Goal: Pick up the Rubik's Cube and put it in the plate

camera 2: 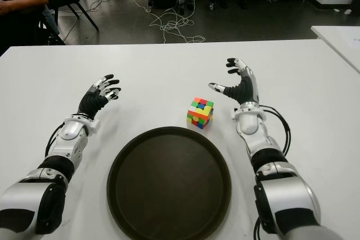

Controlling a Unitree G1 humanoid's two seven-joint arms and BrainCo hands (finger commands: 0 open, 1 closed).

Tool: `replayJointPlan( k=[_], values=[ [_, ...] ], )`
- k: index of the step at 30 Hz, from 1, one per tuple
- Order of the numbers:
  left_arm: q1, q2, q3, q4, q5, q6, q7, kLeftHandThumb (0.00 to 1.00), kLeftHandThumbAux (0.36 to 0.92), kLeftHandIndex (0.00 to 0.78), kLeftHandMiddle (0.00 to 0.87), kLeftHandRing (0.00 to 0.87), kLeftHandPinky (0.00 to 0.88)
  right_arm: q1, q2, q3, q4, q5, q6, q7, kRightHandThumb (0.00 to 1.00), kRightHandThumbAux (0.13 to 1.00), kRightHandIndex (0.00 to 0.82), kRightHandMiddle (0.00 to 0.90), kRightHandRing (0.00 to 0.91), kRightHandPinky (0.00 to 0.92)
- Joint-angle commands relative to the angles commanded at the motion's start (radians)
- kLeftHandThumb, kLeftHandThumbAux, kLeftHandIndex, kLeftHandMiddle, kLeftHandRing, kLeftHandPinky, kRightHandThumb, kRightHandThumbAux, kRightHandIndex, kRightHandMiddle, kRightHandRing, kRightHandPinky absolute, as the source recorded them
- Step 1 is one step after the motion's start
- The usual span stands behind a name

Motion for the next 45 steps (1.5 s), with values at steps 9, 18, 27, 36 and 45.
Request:
replayJointPlan(
  k=[9, 18, 27, 36, 45],
  values=[
    [0.0, 0.003, -0.003, 0.002, 0.007, 0.0, 0.005, 0.233, 0.718, 0.127, 0.198, 0.222, 0.254, 0.035, -0.024, 0.05, -0.087, -0.071, -0.051, -0.05, 0.0, 0.802, 0.214, 0.257, 0.266, 0.28],
    [0.001, 0.001, -0.001, 0.0, 0.003, 0.002, 0.003, 0.21, 0.727, 0.126, 0.193, 0.218, 0.247, 0.057, -0.099, 0.133, -0.198, -0.17, -0.08, 0.018, 0.0, 0.774, 0.194, 0.234, 0.26, 0.291],
    [0.002, 0.002, -0.004, 0.0, 0.008, -0.003, 0.01, 0.212, 0.703, 0.124, 0.188, 0.212, 0.238, 0.104, -0.191, 0.216, -0.407, -0.263, 0.023, 0.218, 0.0, 0.732, 0.189, 0.247, 0.273, 0.275],
    [0.003, 0.002, -0.003, -0.003, 0.005, -0.008, 0.003, 0.2, 0.713, 0.119, 0.18, 0.207, 0.227, 0.152, -0.257, 0.247, -0.623, -0.296, 0.172, 0.445, 0.0, 0.757, 0.175, 0.207, 0.213, 0.16],
    [0.002, 0.002, 0.001, -0.003, 0.001, -0.005, 0.0, 0.206, 0.727, 0.121, 0.189, 0.207, 0.226, 0.185, -0.278, 0.245, -0.757, -0.302, 0.276, 0.581, 0.0, 0.775, 0.178, 0.21, 0.208, 0.119]
  ],
)
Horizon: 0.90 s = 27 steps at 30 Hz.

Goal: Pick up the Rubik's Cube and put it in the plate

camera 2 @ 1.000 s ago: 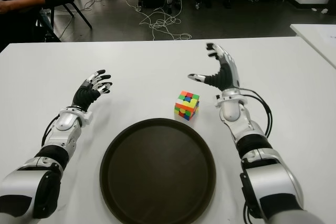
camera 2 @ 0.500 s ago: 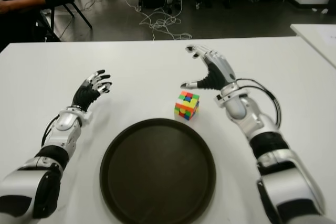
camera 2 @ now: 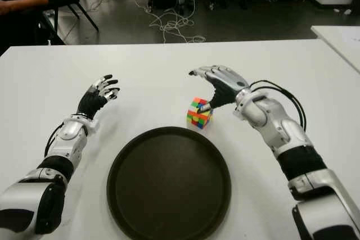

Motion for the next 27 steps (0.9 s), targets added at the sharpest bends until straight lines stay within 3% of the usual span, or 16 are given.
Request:
replayJointPlan(
  k=[5, 10, 20, 27],
  values=[
    [0.0, 0.001, -0.003, -0.003, 0.004, 0.001, 0.004, 0.209, 0.734, 0.124, 0.192, 0.211, 0.227, 0.009, -0.008, -0.001, -0.043, -0.005, 0.031, 0.042, 0.0, 0.826, 0.239, 0.293, 0.318, 0.243],
    [0.0, 0.001, -0.003, -0.003, 0.004, 0.006, 0.005, 0.204, 0.734, 0.12, 0.189, 0.208, 0.228, 0.011, -0.015, -0.002, -0.073, -0.003, 0.053, 0.083, 0.0, 0.829, 0.195, 0.28, 0.289, 0.168],
    [0.002, -0.001, -0.001, -0.002, 0.002, 0.004, 0.01, 0.203, 0.722, 0.119, 0.192, 0.215, 0.229, -0.001, -0.023, 0.001, -0.06, 0.0, 0.061, 0.131, 0.0, 0.876, 0.303, 0.384, 0.414, 0.316],
    [0.001, -0.001, -0.002, -0.003, 0.003, 0.006, 0.013, 0.209, 0.718, 0.119, 0.194, 0.215, 0.232, -0.014, -0.021, -0.005, -0.016, 0.028, 0.042, 0.154, 0.0, 0.89, 0.235, 0.503, 0.534, 0.338]
  ],
)
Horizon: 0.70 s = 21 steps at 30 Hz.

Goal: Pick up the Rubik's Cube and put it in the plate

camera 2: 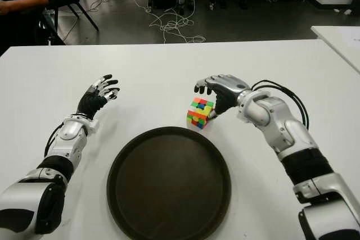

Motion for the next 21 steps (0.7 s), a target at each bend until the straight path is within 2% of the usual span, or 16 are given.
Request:
replayJointPlan(
  k=[2, 6, 10, 13, 15, 17, 21],
  values=[
    [-0.001, 0.0, 0.0, 0.0, 0.0, 0.0, 0.0, 0.21, 0.718, 0.121, 0.196, 0.216, 0.233, -0.007, 0.002, 0.0, 0.021, 0.005, -0.007, 0.001, 0.0, 0.895, 0.268, 0.52, 0.551, 0.38],
    [-0.001, -0.001, -0.001, -0.001, 0.001, -0.001, 0.001, 0.215, 0.725, 0.124, 0.203, 0.222, 0.241, -0.017, 0.007, 0.001, 0.054, 0.011, -0.016, 0.0, 0.0, 0.892, 0.235, 0.542, 0.571, 0.363],
    [-0.001, -0.001, -0.003, -0.001, 0.003, -0.003, 0.003, 0.226, 0.72, 0.13, 0.21, 0.227, 0.245, -0.026, 0.011, 0.003, 0.092, 0.013, -0.03, -0.014, 0.0, 0.879, 0.247, 0.513, 0.564, 0.342],
    [0.0, -0.001, -0.004, -0.001, 0.003, -0.005, 0.004, 0.224, 0.72, 0.128, 0.201, 0.222, 0.238, -0.034, 0.013, 0.008, 0.123, 0.01, -0.041, -0.024, 0.0, 0.87, 0.216, 0.442, 0.527, 0.311],
    [0.0, -0.002, -0.003, -0.001, 0.002, -0.006, 0.003, 0.21, 0.715, 0.123, 0.19, 0.213, 0.227, -0.038, 0.014, 0.01, 0.137, 0.008, -0.042, -0.026, 0.0, 0.86, 0.196, 0.369, 0.457, 0.294],
    [0.0, -0.003, -0.003, -0.001, 0.001, -0.006, 0.001, 0.205, 0.712, 0.121, 0.186, 0.211, 0.227, -0.049, 0.021, 0.016, 0.177, 0.004, -0.054, -0.041, 0.0, 0.857, 0.19, 0.35, 0.451, 0.344],
    [-0.001, -0.003, -0.003, 0.001, 0.001, -0.004, -0.001, 0.199, 0.703, 0.123, 0.184, 0.213, 0.241, -0.064, 0.027, 0.024, 0.228, 0.004, -0.078, -0.064, 0.0, 0.851, 0.213, 0.315, 0.409, 0.361]
  ],
)
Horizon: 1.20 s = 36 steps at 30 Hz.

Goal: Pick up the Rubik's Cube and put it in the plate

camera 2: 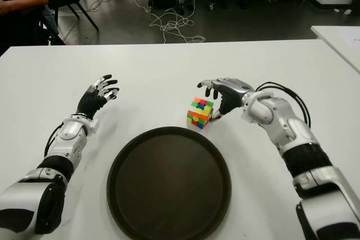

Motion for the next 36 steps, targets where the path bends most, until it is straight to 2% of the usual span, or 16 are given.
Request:
replayJointPlan(
  k=[2, 4, 6, 10, 12, 17, 21, 25, 36],
  values=[
    [0.0, 0.0, 0.0, 0.001, 0.0, 0.001, -0.001, 0.198, 0.701, 0.123, 0.184, 0.214, 0.243, -0.005, 0.003, 0.003, 0.024, 0.003, -0.017, -0.016, 0.0, 0.851, 0.221, 0.313, 0.41, 0.37],
    [0.0, 0.0, 0.0, 0.001, -0.001, 0.001, -0.003, 0.199, 0.699, 0.122, 0.185, 0.213, 0.24, -0.009, 0.005, 0.004, 0.041, 0.006, -0.028, -0.027, 0.0, 0.858, 0.26, 0.334, 0.451, 0.419],
    [0.0, 0.001, 0.0, 0.001, 0.0, 0.0, -0.003, 0.199, 0.697, 0.12, 0.184, 0.213, 0.239, -0.013, 0.008, 0.005, 0.054, 0.006, -0.031, -0.034, 0.0, 0.848, 0.245, 0.327, 0.439, 0.392],
    [0.0, 0.001, -0.001, 0.001, 0.002, 0.001, -0.001, 0.196, 0.703, 0.12, 0.192, 0.215, 0.234, -0.021, 0.014, 0.008, 0.081, 0.003, -0.036, -0.05, 0.0, 0.844, 0.27, 0.353, 0.465, 0.447],
    [-0.001, 0.001, -0.002, 0.002, 0.003, 0.002, 0.0, 0.198, 0.707, 0.121, 0.196, 0.217, 0.237, -0.024, 0.017, 0.009, 0.089, 0.002, -0.038, -0.059, 0.0, 0.841, 0.277, 0.355, 0.463, 0.445],
    [-0.002, 0.0, -0.002, 0.004, 0.003, 0.004, 0.002, 0.206, 0.728, 0.124, 0.197, 0.218, 0.237, -0.034, 0.021, 0.017, 0.111, -0.007, -0.035, -0.074, 0.0, 0.796, 0.207, 0.249, 0.297, 0.268],
    [-0.004, -0.001, -0.001, 0.007, 0.002, 0.007, 0.003, 0.197, 0.722, 0.119, 0.185, 0.21, 0.234, -0.039, 0.023, 0.022, 0.121, -0.013, -0.024, -0.083, 0.0, 0.775, 0.171, 0.182, 0.212, 0.191],
    [-0.006, -0.001, 0.0, 0.008, 0.0, 0.008, 0.001, 0.202, 0.722, 0.116, 0.184, 0.211, 0.239, -0.045, 0.028, 0.027, 0.13, -0.021, -0.004, -0.093, 0.0, 0.768, 0.149, 0.149, 0.172, 0.153],
    [-0.008, -0.001, 0.001, 0.01, -0.001, 0.005, -0.006, 0.217, 0.711, 0.113, 0.186, 0.211, 0.237, -0.055, 0.036, 0.037, 0.144, -0.033, 0.029, -0.105, 0.0, 0.784, 0.113, 0.127, 0.129, 0.112]
  ],
)
